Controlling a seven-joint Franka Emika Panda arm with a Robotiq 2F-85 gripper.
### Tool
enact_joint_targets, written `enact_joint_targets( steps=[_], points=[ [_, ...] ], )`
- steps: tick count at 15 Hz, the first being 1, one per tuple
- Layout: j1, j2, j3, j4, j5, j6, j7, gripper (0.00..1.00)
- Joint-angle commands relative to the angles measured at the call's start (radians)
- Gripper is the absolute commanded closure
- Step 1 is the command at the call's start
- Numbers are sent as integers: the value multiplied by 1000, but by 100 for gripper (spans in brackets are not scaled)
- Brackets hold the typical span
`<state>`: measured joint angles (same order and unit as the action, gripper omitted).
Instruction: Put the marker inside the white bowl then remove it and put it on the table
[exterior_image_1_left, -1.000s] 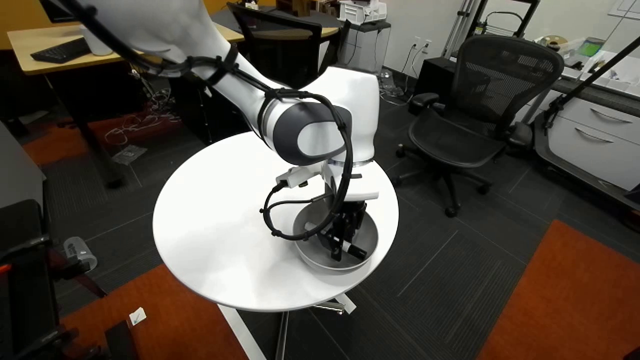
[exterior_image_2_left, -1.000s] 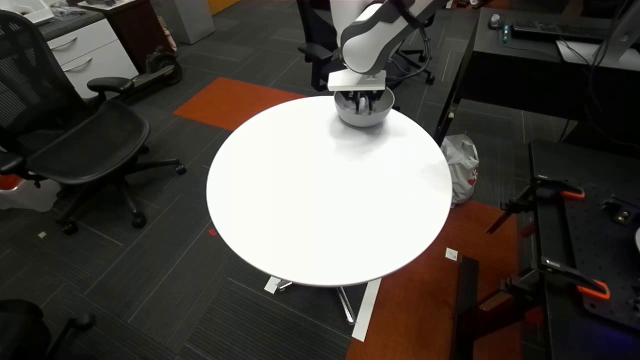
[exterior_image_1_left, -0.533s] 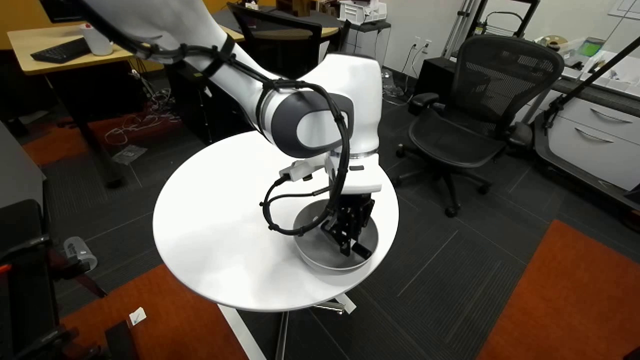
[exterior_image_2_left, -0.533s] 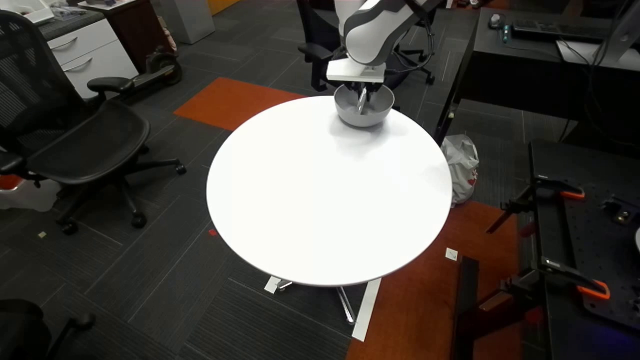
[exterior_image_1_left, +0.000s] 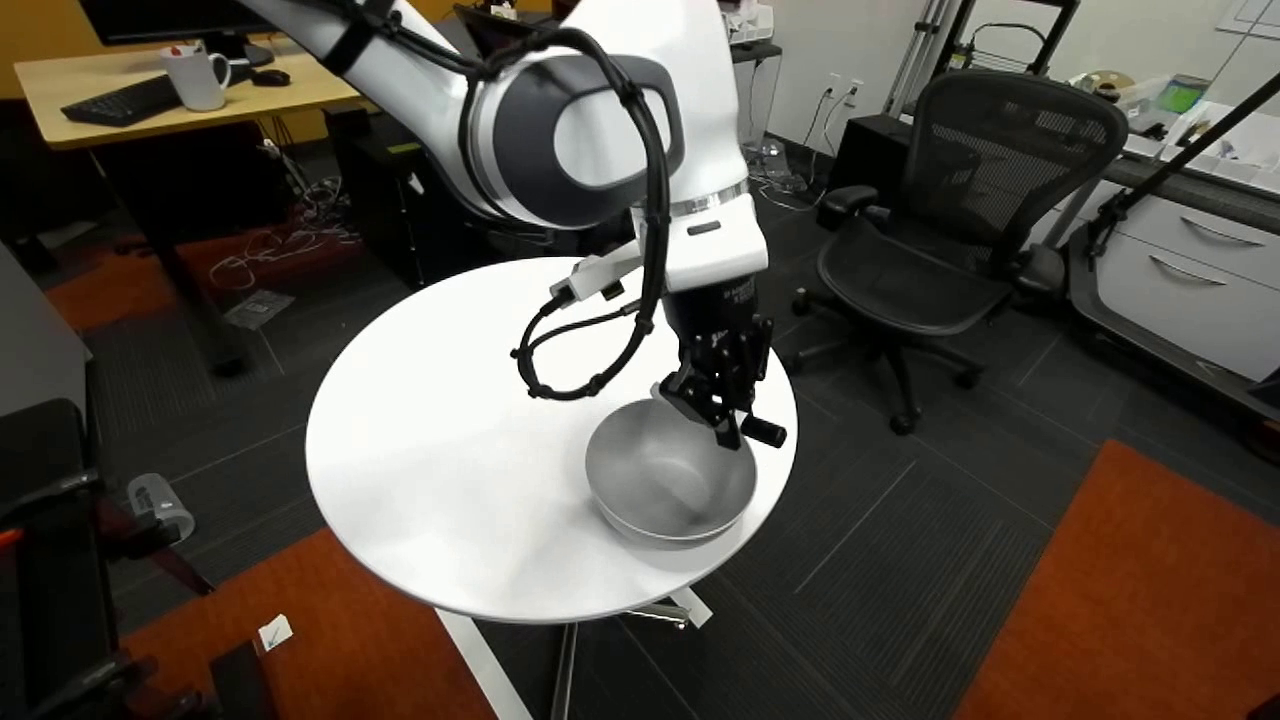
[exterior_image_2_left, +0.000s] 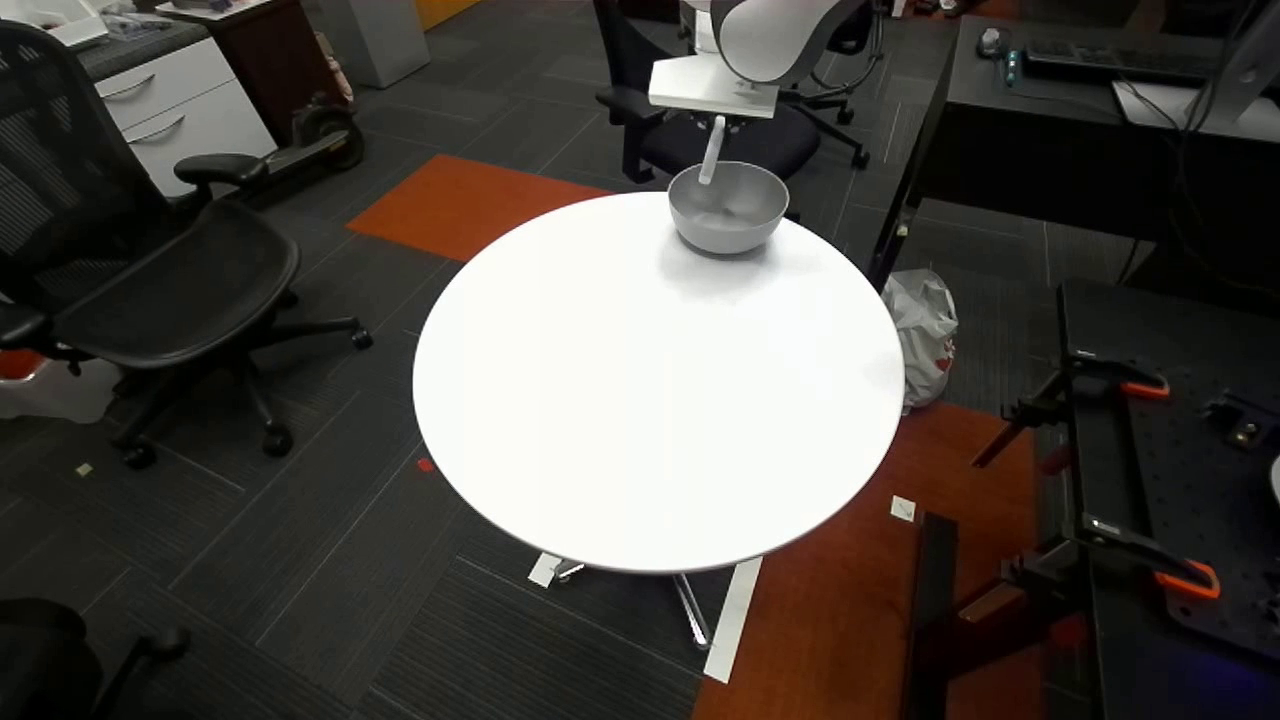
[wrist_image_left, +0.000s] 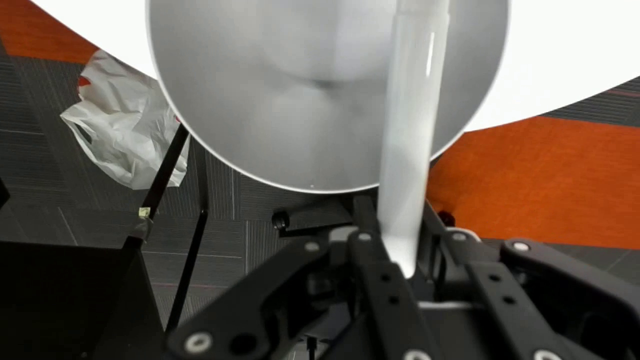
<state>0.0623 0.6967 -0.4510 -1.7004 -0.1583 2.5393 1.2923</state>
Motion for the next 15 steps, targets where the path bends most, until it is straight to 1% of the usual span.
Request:
enact_joint_targets(
  steps=[1, 6, 13, 15],
  points=[
    [71, -102, -20, -95, -71, 25, 85, 94],
    [140, -152, 3, -120, -179, 28, 154, 94],
    [264, -152, 28, -119, -405, -9, 250, 94],
    [278, -156, 53, -130, -458, 2, 253, 94]
  ],
)
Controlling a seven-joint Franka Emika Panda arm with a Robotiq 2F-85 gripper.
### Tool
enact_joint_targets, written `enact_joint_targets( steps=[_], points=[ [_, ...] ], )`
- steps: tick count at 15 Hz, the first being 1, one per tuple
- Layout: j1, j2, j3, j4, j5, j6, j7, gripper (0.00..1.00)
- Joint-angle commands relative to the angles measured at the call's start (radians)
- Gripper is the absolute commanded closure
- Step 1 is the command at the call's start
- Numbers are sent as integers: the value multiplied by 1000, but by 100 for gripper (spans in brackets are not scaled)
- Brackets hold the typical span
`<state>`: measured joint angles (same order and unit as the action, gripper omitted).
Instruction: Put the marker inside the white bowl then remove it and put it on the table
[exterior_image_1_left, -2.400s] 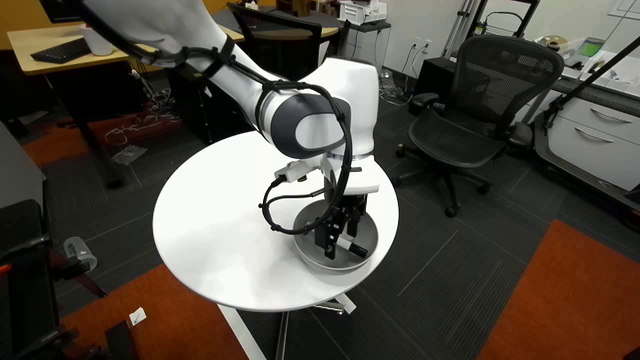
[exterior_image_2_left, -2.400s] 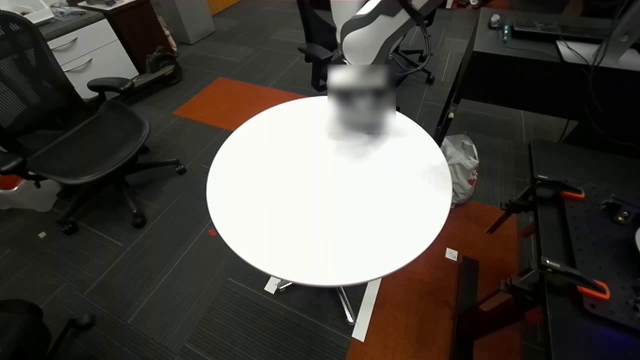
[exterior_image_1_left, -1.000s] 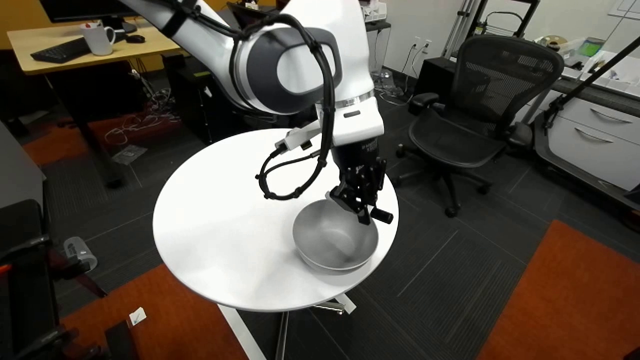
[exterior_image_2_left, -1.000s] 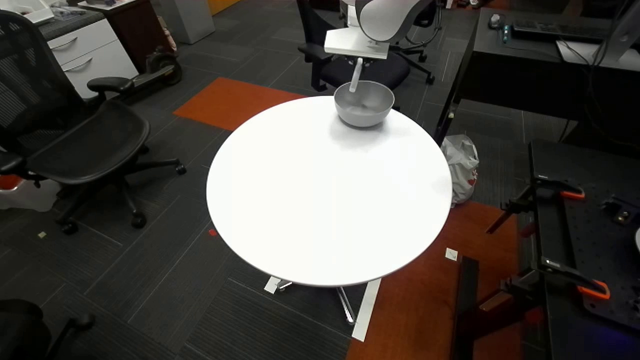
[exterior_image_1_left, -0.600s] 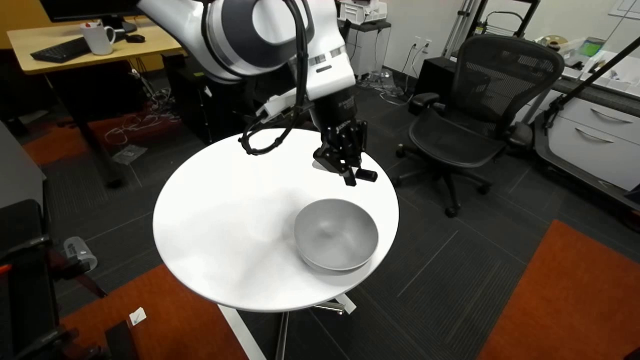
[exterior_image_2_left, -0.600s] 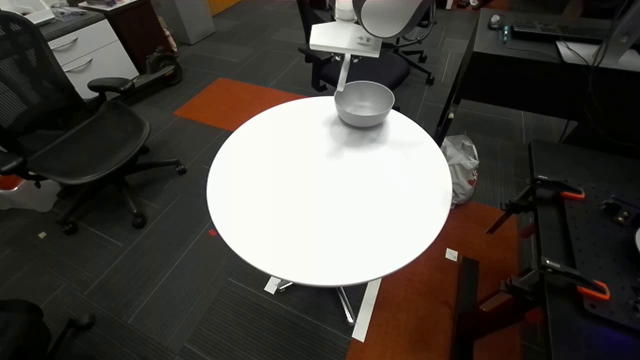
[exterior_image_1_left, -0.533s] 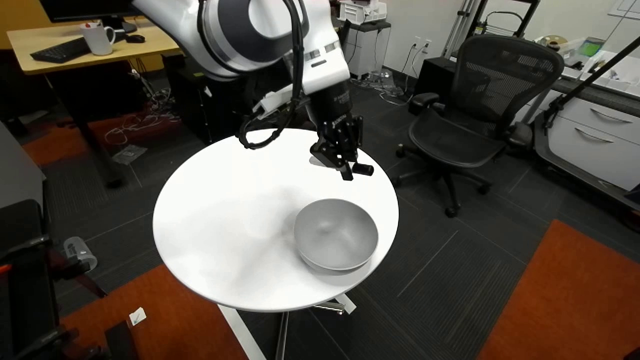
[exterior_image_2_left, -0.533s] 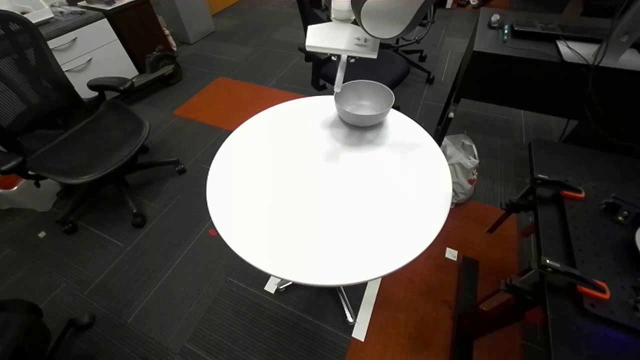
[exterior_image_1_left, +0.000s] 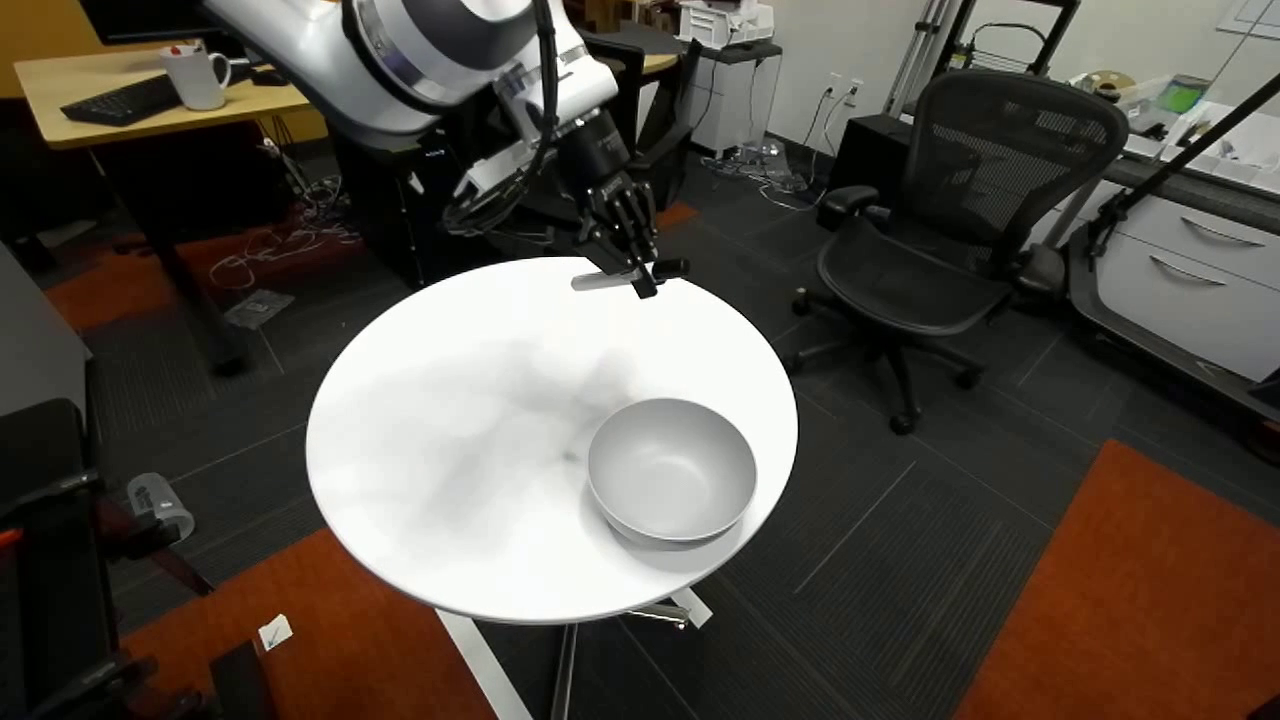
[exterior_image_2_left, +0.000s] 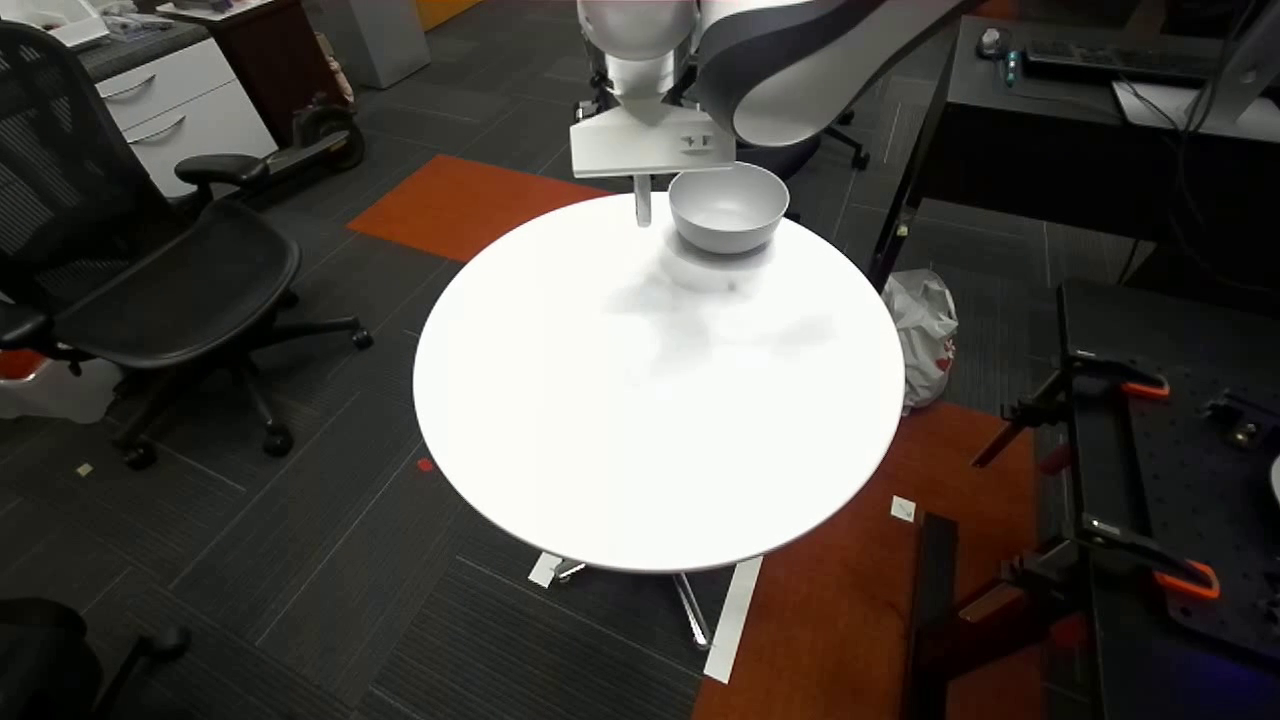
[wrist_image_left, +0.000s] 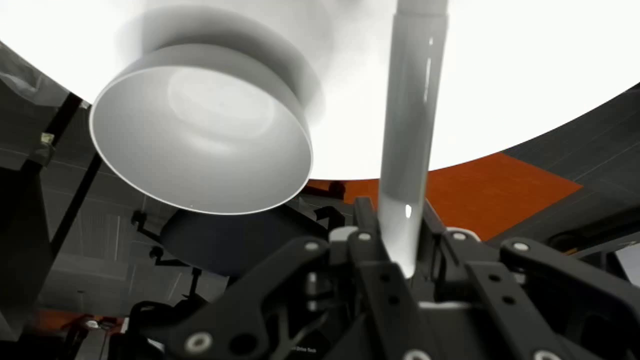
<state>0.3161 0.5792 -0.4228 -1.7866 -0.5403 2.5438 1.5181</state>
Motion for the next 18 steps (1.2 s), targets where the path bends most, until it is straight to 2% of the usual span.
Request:
enact_joint_targets(
  steps=[1, 3, 4, 6, 11, 12, 18],
  points=[
    [8, -49, 57, -60, -85, 26, -8, 94],
    [-41, -66, 133, -93, -71, 110, -90, 94],
    [-15, -10, 100, -24, -77, 39, -19, 78],
    [-22, -16, 124, -43, -69, 78, -51, 78],
    [-35, -26, 128, -50, -67, 82, -71, 78],
    [-35, -27, 128, -52, -67, 82, -71, 94],
    [25, -26, 139, -68, -92, 85, -31, 94]
  ],
)
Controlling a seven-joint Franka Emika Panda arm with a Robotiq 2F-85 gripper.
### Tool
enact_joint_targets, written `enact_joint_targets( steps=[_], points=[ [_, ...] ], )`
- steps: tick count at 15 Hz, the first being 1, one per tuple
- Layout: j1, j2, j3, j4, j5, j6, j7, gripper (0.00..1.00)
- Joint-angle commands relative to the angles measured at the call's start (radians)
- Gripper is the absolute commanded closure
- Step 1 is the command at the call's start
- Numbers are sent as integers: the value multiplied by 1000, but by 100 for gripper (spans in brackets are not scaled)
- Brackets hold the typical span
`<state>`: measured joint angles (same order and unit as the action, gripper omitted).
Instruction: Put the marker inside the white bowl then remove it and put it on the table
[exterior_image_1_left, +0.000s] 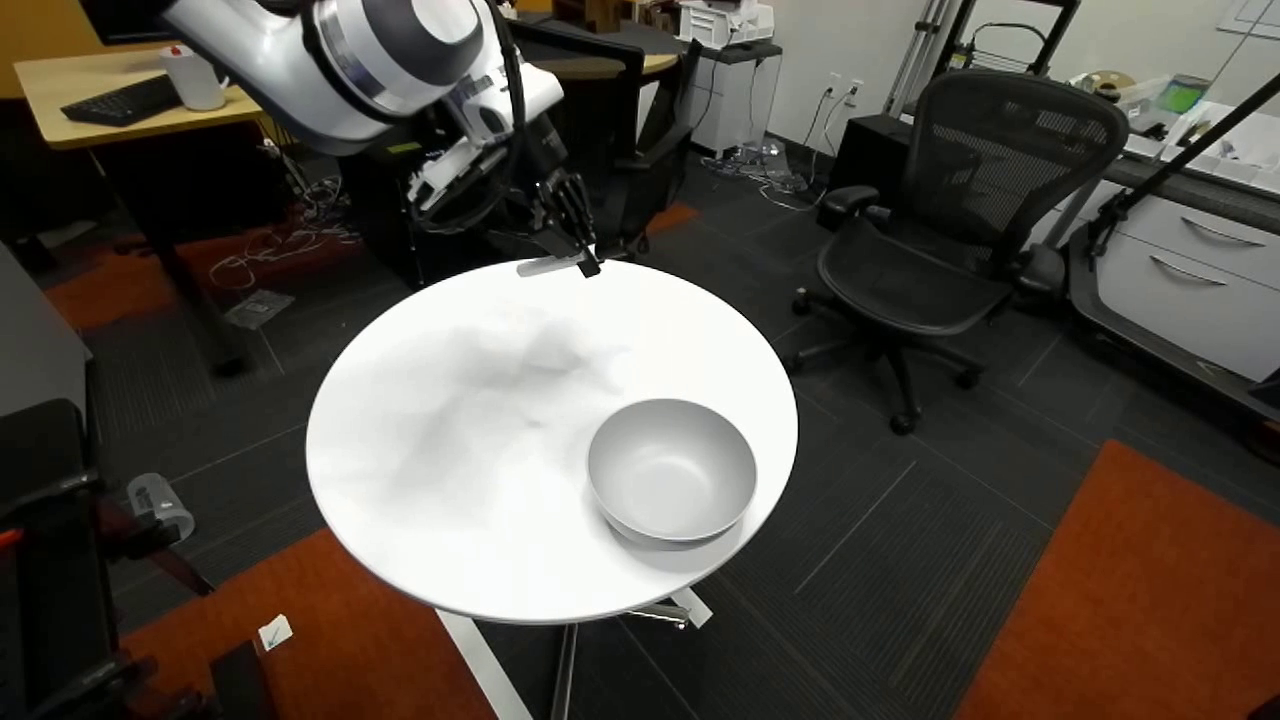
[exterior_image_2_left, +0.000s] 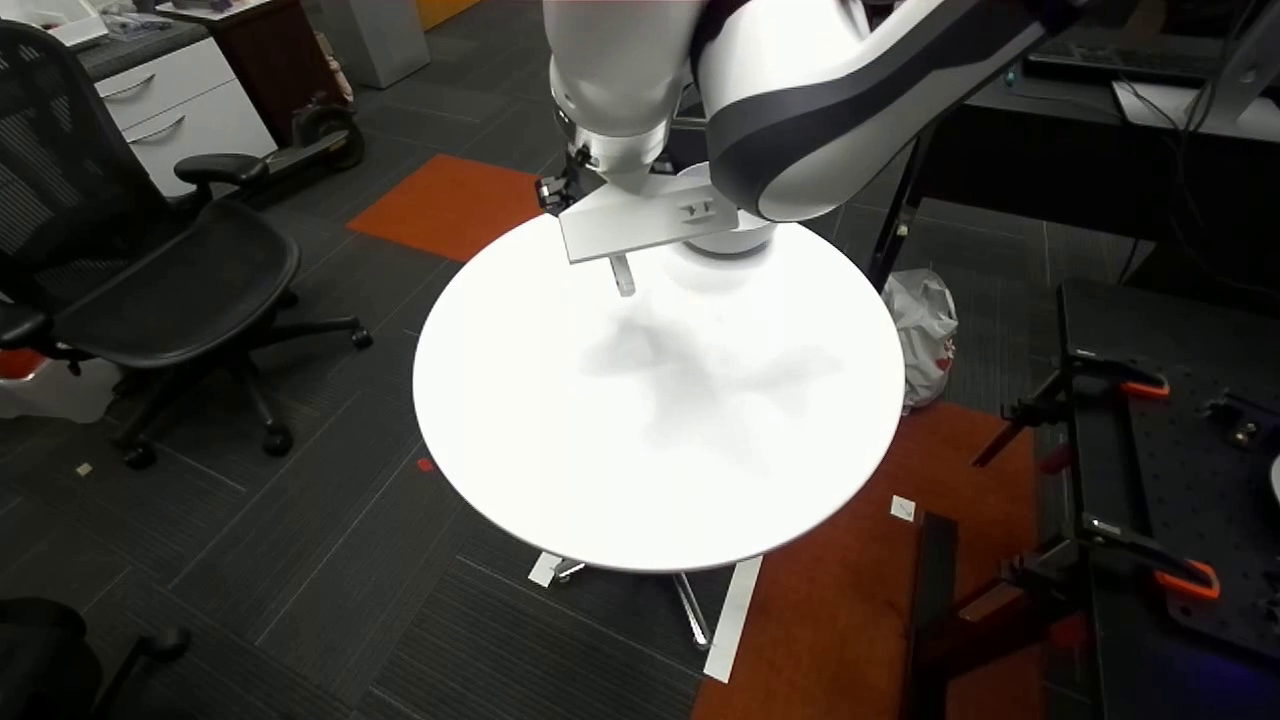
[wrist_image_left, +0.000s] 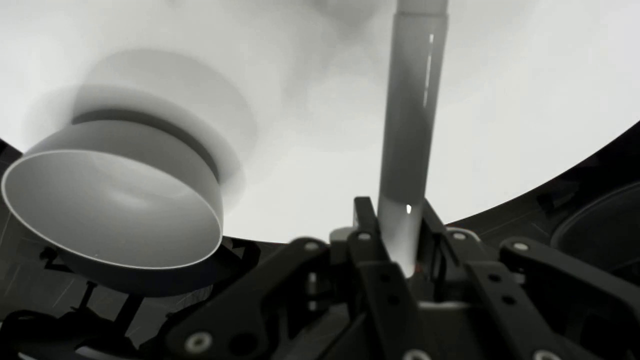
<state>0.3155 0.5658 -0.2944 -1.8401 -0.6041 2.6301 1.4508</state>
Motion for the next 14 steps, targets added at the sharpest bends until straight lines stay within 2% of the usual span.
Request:
enact_joint_targets(
  steps=[1, 8, 14],
  points=[
    [37, -13, 13, -18, -33, -1, 44, 94],
    [73, 1, 62, -54, -14, -12, 50, 94],
    [51, 99, 99, -24, 34, 24, 45, 94]
  ],
)
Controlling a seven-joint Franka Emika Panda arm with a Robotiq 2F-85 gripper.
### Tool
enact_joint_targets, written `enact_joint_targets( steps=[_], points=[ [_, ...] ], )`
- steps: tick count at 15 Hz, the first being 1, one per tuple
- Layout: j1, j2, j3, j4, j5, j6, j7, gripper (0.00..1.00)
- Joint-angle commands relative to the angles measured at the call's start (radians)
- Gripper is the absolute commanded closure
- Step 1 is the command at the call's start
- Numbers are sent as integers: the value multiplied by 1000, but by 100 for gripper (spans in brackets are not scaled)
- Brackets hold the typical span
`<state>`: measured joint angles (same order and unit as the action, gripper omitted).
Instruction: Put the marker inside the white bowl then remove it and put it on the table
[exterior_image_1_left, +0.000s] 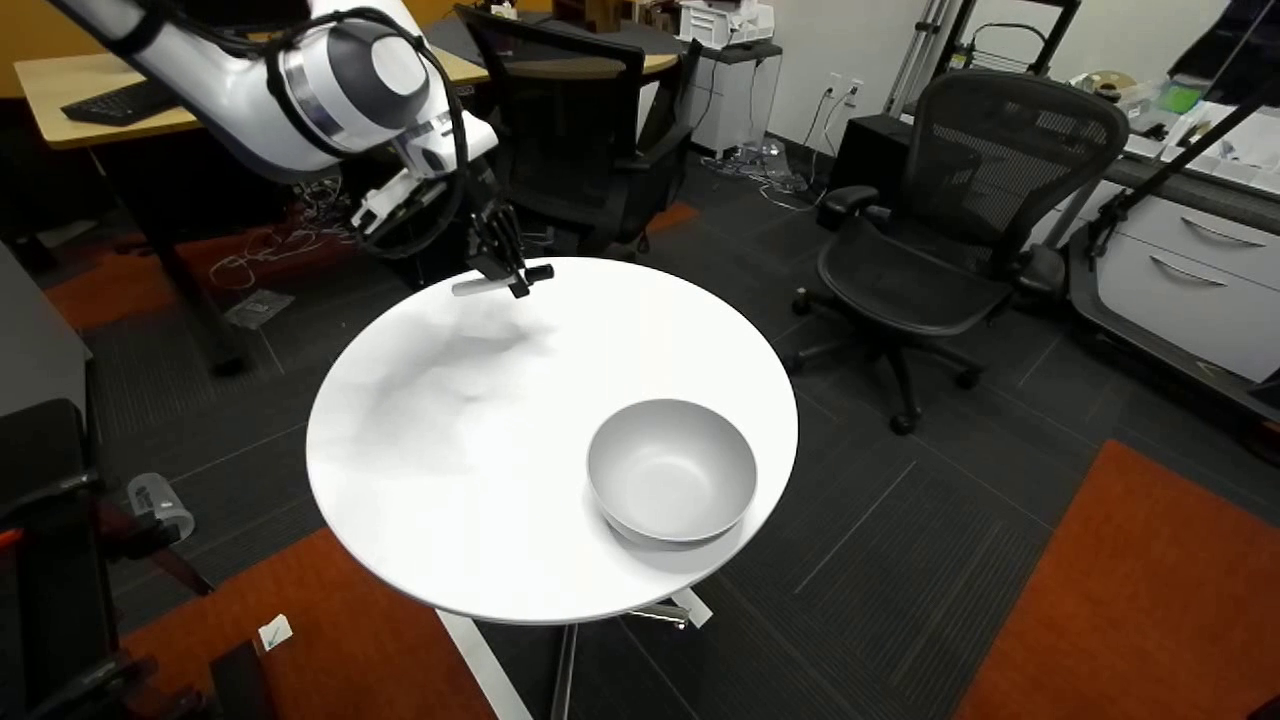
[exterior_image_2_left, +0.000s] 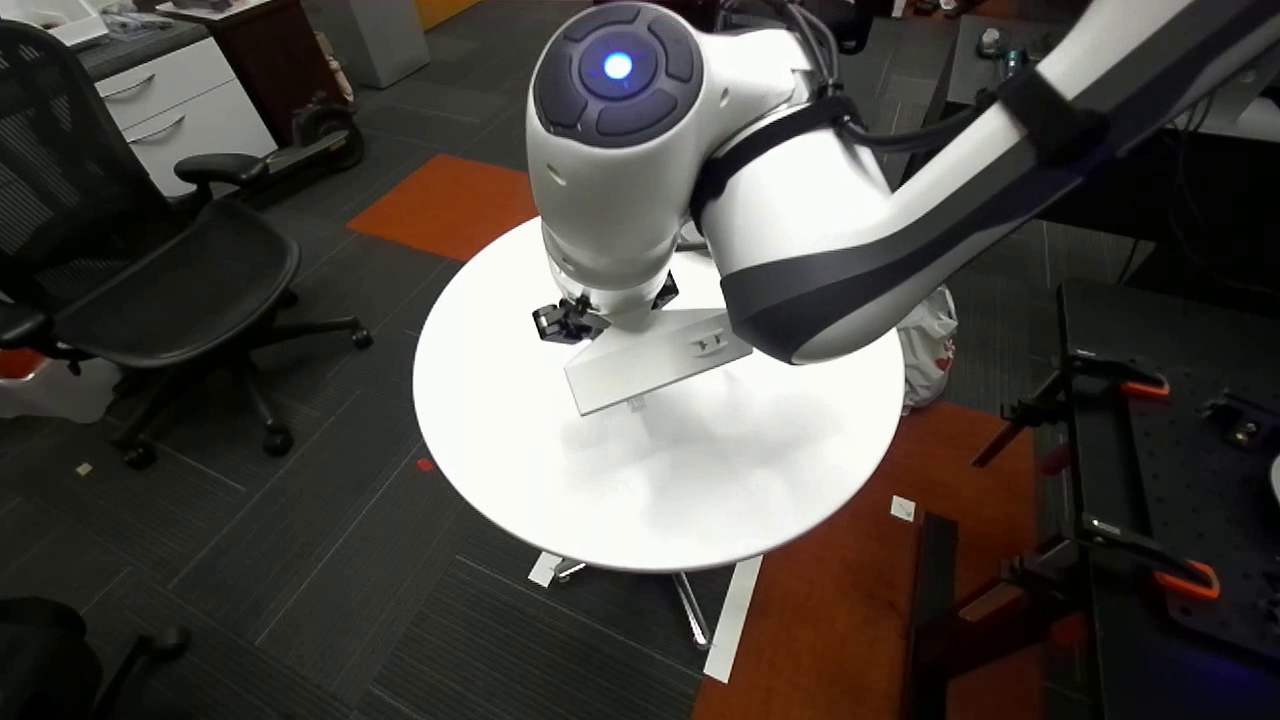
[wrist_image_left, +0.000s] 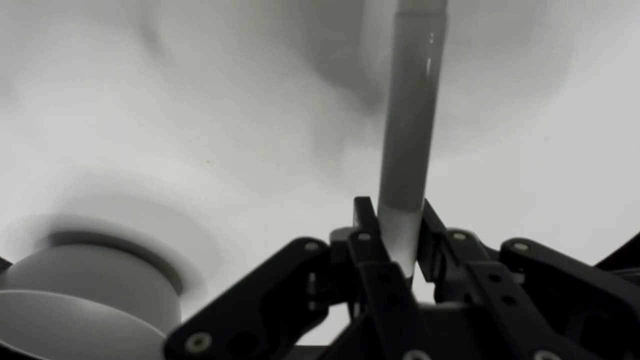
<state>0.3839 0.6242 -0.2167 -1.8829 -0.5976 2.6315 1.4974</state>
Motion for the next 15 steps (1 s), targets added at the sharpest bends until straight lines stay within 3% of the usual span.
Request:
enact_joint_targets(
  steps=[1, 9, 10, 11, 15],
  points=[
    [-17, 55, 25, 25, 37, 26, -9, 94],
    [-9, 127, 28, 72, 132, 49, -47, 94],
    [-9, 127, 27, 75, 142, 50, -51, 53],
    [-8, 129, 26, 78, 154, 50, -57, 52],
    [1, 119, 15, 74, 174, 47, -45, 23]
  ],
)
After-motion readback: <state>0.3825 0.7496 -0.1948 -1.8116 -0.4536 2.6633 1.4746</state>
